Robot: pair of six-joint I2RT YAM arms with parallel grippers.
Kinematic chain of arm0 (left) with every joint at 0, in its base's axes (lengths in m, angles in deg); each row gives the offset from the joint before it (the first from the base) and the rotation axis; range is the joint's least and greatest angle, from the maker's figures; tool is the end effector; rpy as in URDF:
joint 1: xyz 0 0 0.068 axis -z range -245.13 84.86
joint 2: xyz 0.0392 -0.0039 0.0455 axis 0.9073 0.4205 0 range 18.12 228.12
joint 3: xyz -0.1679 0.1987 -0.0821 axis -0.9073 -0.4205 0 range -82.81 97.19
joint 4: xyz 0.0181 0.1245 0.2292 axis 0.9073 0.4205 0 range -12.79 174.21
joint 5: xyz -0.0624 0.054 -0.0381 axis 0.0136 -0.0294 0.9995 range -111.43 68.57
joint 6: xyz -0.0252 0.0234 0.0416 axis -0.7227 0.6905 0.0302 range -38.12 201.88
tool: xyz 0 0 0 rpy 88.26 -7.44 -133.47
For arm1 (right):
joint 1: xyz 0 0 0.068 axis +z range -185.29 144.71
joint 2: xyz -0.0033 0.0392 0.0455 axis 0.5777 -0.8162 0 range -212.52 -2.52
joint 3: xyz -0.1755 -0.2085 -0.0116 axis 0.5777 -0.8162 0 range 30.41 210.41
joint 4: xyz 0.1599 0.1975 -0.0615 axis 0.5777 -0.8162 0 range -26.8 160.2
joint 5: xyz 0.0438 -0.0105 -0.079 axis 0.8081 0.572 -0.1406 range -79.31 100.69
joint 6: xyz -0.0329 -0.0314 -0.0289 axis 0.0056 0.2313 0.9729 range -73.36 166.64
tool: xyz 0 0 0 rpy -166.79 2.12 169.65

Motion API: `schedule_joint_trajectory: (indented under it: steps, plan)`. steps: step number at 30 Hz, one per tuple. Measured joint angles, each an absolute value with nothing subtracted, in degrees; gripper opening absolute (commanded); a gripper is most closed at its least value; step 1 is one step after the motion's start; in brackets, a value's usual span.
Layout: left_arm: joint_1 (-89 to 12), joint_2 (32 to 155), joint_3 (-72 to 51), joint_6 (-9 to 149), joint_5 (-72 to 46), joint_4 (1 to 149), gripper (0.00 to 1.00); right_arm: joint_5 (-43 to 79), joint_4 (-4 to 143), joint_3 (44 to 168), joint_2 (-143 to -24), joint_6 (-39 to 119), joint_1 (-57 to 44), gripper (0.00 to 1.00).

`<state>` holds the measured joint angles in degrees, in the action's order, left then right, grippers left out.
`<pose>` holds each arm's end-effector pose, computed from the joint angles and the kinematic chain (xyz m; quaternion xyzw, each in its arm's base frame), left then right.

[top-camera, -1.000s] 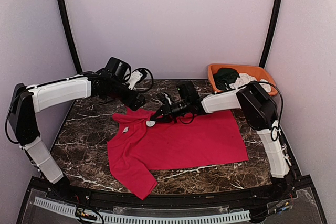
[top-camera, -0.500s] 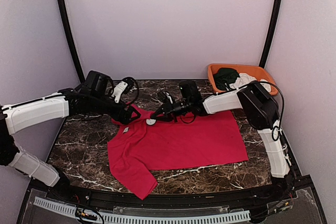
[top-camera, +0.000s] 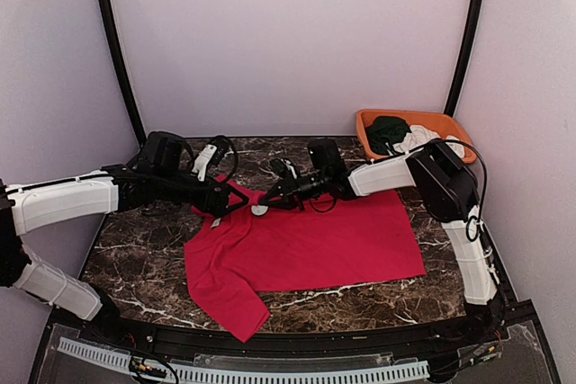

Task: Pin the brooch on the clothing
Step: Cross the brooch on the flattened clothing.

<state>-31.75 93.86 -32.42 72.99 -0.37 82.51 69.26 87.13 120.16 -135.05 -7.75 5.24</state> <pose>0.2387 -0.1726 0.2640 0.2696 0.8156 -0.3236 0.3968 0.3621 0.3495 0.1454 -0.1687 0.7650 0.6215 0.0078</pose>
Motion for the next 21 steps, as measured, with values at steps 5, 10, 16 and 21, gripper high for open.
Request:
schedule_joint_trajectory:
  steps: [5, 10, 16, 21]
  plan:
    - [-31.7, 94.1, -32.4, 70.8, 2.7, 80.2, 0.90, 69.2, 87.1, 120.2, -135.1, -7.8, 5.2, 0.00]
    - [-31.7, 95.0, -33.0, 68.0, 6.0, 77.1, 0.87, 69.2, 87.2, 120.2, -135.1, -7.9, 5.2, 0.00]
    - [-31.7, 96.5, -33.8, 65.5, 8.2, 75.1, 0.80, 69.2, 87.2, 120.2, -135.1, -7.9, 5.2, 0.00]
    - [-31.7, 96.9, -35.9, 63.2, 8.7, 73.8, 0.78, 69.2, 87.3, 120.2, -135.1, -8.1, 5.0, 0.00]
